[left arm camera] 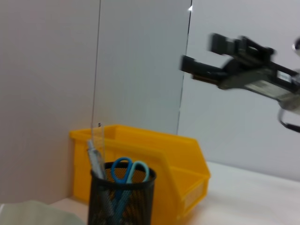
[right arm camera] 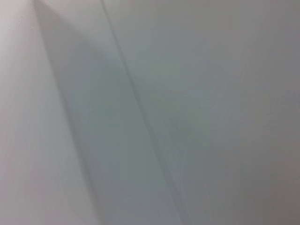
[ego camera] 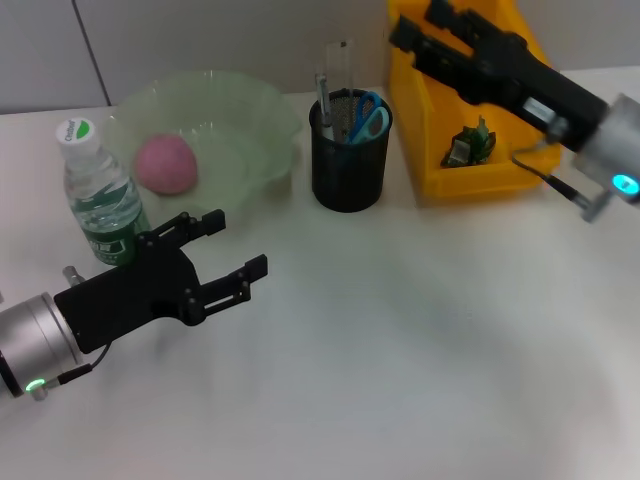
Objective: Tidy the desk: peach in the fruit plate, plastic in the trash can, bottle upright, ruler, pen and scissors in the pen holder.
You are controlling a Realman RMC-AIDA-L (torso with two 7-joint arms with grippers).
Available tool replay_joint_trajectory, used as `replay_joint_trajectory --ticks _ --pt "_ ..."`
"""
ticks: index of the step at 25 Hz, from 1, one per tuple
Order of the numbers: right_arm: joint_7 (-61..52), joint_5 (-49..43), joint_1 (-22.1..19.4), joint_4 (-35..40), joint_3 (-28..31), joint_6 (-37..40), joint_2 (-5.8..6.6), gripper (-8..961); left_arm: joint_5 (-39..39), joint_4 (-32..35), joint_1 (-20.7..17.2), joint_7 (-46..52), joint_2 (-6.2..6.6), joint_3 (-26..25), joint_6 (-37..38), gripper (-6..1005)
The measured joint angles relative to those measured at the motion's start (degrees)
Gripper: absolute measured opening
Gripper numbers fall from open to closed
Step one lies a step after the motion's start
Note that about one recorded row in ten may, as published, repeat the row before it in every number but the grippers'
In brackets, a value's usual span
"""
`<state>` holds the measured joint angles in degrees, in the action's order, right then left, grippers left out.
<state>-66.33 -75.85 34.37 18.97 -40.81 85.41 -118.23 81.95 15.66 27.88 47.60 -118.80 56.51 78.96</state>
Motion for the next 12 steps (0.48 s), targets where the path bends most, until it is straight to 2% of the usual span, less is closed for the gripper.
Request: replay_joint_trajectory --ticks 4,6,12 --pt "-8.6 -8.0 -3.0 4.7 -1.7 5.9 1.48 815 0.1 0.0 0.0 0.7 0.02 0.0 0.9 810" --pt "-12.2 -13.7 -3.9 6.6 -1.8 8.5 2.29 815 0.4 0.3 -0.1 4.2 0.33 0.3 2.6 810" --pt "-15.4 -27.1 -5.0 10.4 -1.2 11.6 3.07 814 0.5 1.7 -0.9 10.7 0.87 4.5 5.0 810"
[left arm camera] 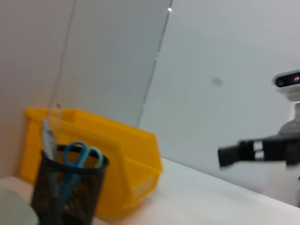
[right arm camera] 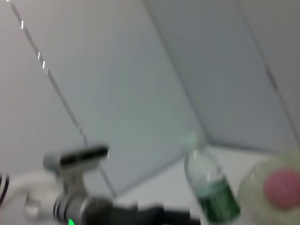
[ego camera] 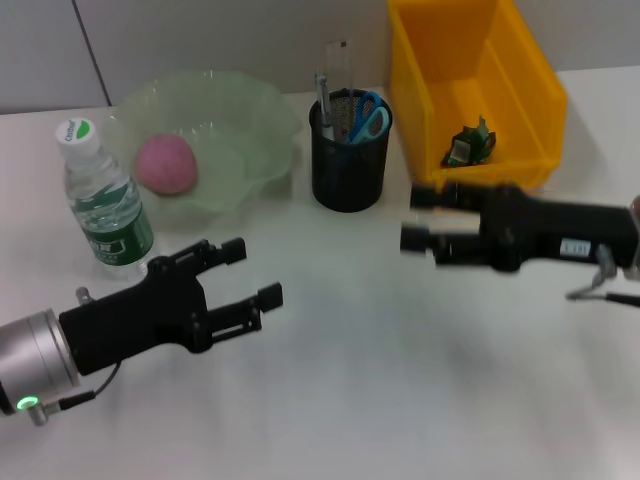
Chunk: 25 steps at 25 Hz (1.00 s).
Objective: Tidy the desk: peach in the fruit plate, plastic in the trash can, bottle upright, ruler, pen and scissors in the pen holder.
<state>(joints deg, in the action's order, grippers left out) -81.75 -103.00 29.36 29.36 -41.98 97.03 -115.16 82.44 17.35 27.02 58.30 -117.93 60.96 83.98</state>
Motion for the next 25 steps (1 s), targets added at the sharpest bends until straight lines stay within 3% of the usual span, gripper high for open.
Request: replay_joint_trajectory --ticks 7,12,25 --pt "0.2 -11.9 0.0 2.4 0.0 0.1 0.2 814 0.7 2.4 -1.1 3.9 0.55 3.0 1.8 810" --pt "0.7 -12.6 -0.4 3.0 0.2 -0.3 0.12 815 0.8 2.9 -1.4 6.0 2.09 5.0 3.6 810" --pt "1.2 -12.8 -0.2 3.0 0.0 -0.3 -0.24 811 5.3 5.6 -1.5 8.6 2.5 5.7 3.9 810"
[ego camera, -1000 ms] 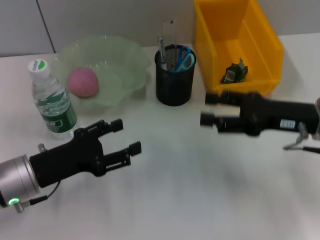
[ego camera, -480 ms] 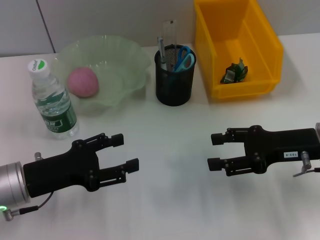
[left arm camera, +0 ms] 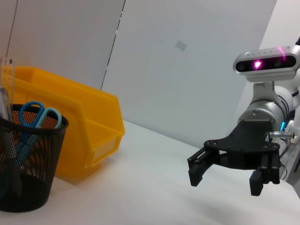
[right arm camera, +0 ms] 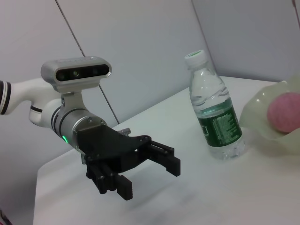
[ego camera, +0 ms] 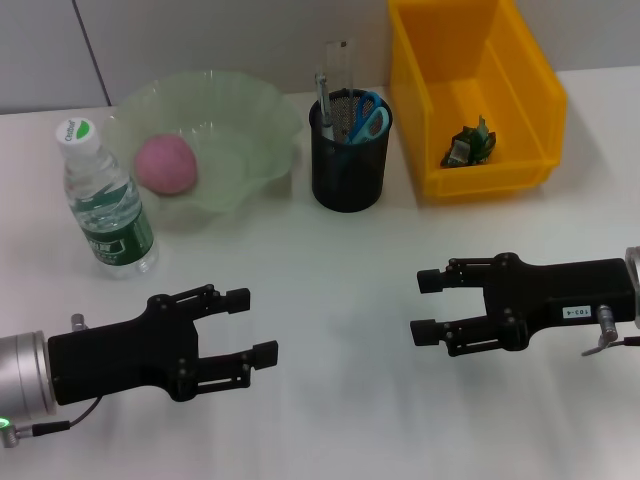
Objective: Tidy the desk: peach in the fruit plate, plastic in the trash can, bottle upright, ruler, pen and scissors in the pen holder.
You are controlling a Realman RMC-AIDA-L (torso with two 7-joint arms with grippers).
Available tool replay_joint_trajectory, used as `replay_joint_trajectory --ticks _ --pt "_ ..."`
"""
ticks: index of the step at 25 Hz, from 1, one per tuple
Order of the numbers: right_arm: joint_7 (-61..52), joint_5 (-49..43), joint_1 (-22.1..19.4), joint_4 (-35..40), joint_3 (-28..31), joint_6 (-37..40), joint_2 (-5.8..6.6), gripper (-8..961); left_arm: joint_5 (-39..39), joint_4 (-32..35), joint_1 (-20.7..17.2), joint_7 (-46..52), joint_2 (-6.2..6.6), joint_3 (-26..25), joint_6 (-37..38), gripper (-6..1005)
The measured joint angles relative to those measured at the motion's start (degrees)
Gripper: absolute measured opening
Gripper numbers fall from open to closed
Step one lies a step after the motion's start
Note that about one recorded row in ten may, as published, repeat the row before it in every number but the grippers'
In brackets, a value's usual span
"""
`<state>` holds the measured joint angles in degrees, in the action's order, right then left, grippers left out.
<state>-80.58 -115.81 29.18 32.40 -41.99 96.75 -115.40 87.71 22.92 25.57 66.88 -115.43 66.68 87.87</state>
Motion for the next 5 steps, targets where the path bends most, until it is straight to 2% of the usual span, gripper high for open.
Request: replay_joint_trajectory --ticks 5 --pt "0.0 0.0 0.0 0.0 0.1 0.2 0.0 811 0.0 0.0 0.0 0.0 0.26 0.2 0.1 810"
